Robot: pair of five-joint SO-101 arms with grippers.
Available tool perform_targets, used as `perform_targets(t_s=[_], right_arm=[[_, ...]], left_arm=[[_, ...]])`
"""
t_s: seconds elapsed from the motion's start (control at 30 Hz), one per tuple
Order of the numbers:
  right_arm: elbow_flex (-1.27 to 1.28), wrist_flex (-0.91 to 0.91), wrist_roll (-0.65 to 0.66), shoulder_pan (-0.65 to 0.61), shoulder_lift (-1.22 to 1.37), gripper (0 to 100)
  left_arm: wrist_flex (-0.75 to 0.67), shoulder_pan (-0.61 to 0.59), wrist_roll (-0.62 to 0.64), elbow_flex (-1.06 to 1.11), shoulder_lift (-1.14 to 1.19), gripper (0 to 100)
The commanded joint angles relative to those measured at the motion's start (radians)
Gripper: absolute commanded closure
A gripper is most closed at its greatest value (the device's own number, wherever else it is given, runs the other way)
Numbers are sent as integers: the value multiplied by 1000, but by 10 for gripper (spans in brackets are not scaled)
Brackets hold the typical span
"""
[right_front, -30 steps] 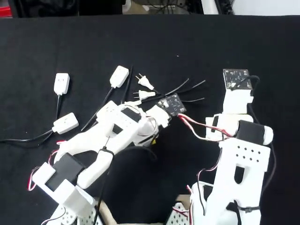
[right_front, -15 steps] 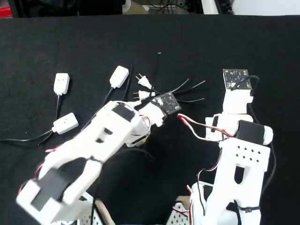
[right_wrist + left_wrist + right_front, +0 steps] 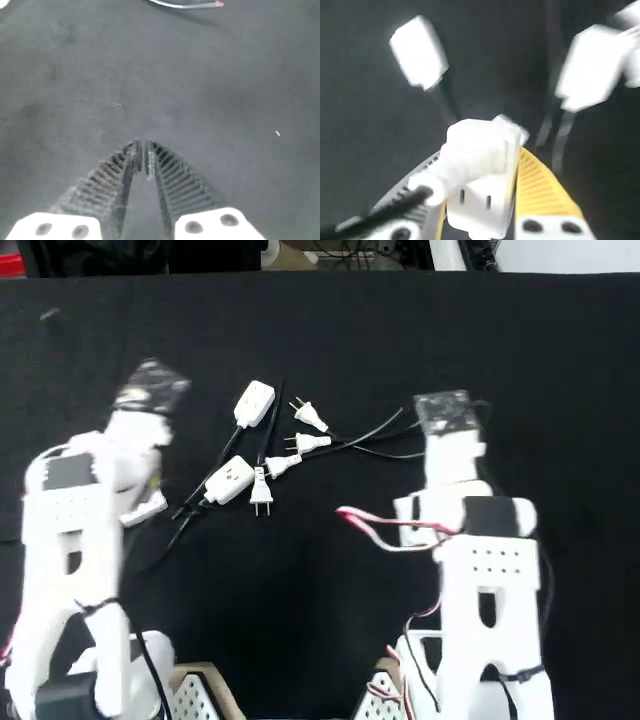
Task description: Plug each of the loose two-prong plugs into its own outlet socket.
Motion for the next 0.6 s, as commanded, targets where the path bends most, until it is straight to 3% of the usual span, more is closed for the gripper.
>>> perform_targets(t_s=[0.0,0.1,0.17,0.33,0.57], right_arm=[[10,-44,-9,-77,4,980],[12,-44,-9,-84,4,980],[13,-44,-9,-83,4,980],[21,-51,-9,-83,5,980],[24,-51,-9,-83,5,981]], left_arm=[[-207,-143,-44,36,18,970],[-376,-200,-43,35,104,970],[-404,-226,-43,-27,196,970],[-327,-249,9,-361,528,970],[-72,-242,14,-911,934,970]])
